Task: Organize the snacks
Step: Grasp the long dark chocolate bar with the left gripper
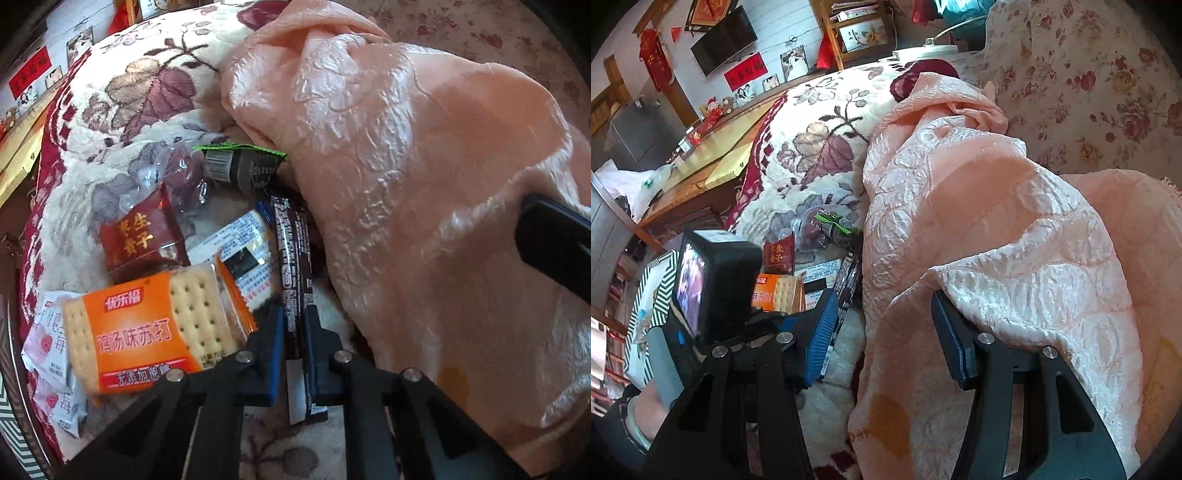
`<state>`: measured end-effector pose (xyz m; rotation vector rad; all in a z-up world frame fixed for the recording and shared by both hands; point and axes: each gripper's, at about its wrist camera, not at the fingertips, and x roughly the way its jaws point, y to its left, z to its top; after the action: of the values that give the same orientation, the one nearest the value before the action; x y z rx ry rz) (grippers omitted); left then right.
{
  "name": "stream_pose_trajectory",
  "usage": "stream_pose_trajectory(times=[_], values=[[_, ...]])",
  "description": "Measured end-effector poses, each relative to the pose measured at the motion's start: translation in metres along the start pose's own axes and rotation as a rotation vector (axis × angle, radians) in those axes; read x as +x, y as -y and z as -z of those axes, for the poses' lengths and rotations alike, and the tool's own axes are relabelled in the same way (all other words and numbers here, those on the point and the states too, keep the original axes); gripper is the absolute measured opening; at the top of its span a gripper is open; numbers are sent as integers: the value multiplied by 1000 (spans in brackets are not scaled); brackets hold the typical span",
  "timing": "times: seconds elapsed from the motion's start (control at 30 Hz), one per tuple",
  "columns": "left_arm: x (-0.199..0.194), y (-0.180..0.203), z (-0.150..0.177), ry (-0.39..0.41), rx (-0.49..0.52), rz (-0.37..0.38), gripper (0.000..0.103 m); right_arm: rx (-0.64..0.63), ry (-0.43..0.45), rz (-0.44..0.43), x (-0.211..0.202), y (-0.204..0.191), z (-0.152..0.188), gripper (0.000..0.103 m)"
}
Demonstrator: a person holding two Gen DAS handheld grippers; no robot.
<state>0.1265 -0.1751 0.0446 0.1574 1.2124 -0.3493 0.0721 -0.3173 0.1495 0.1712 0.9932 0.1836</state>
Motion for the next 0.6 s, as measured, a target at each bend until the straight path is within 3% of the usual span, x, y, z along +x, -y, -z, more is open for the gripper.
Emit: stream_pose_trajectory(times=[0.13, 0.2, 0.33, 0.37, 0.4, 0.43, 0.6], values=[[-1, 11, 1, -17, 34, -22, 20, 5, 2, -5, 1, 1, 0, 52], [2, 17, 0, -29, 46, -23, 34, 10, 3, -10, 1, 2, 0, 52], [10, 27, 2, -43, 67, -44, 36, 17, 0, -18, 2, 4, 0, 52], [13, 27, 3, -56, 64, -30, 33, 17, 0, -18, 2, 4, 0, 52], [15, 26, 5, -62, 57, -23, 17, 16, -1, -18, 2, 4, 0, 52], [16, 24, 6, -65, 51, -18, 12, 16, -1, -18, 2, 4, 0, 52], [-5, 5, 13, -11, -11, 37, 9, 19, 1, -17, 2, 4, 1, 52]])
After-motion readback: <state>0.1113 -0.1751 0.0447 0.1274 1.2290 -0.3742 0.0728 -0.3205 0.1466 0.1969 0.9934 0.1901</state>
